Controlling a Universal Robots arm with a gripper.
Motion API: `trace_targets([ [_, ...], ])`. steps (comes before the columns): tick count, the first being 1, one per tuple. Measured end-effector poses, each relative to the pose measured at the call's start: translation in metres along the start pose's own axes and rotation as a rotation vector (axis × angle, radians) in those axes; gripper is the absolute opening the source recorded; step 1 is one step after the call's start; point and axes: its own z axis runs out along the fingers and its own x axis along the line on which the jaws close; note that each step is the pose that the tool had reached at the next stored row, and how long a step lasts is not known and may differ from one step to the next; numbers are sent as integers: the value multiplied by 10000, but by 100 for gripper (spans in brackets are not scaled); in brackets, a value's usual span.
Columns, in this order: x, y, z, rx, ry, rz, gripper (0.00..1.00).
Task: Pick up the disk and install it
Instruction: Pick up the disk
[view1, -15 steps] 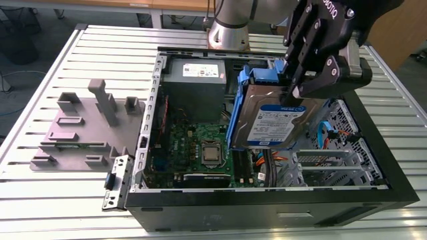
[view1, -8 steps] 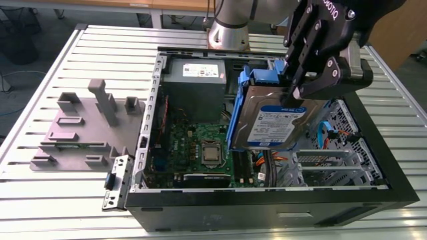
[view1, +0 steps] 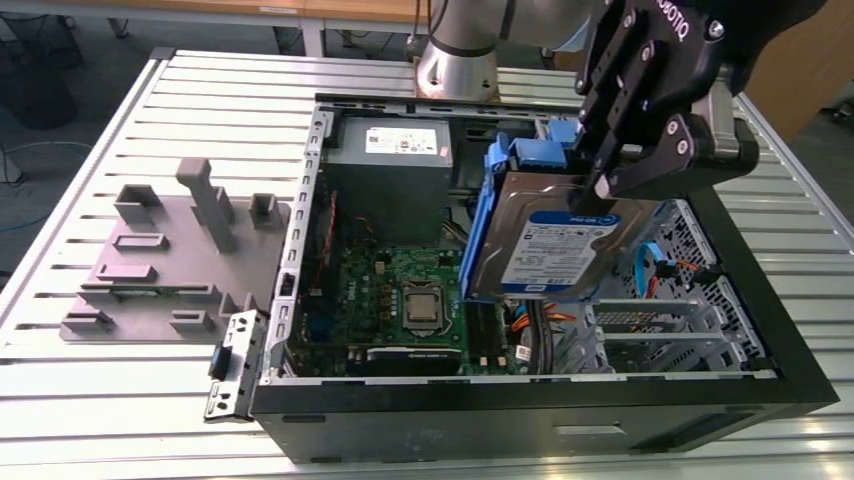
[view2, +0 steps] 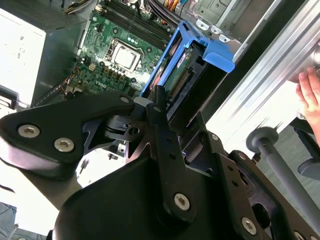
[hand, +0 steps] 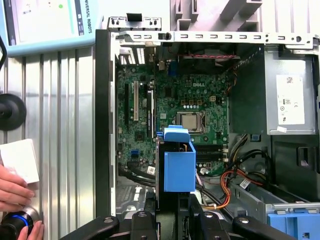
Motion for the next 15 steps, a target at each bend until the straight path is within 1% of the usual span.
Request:
trace_targets([
  [10, -4, -108, -5, -2, 0, 1, 35],
  [15, -7, -190, -8, -5, 0, 1, 35],
])
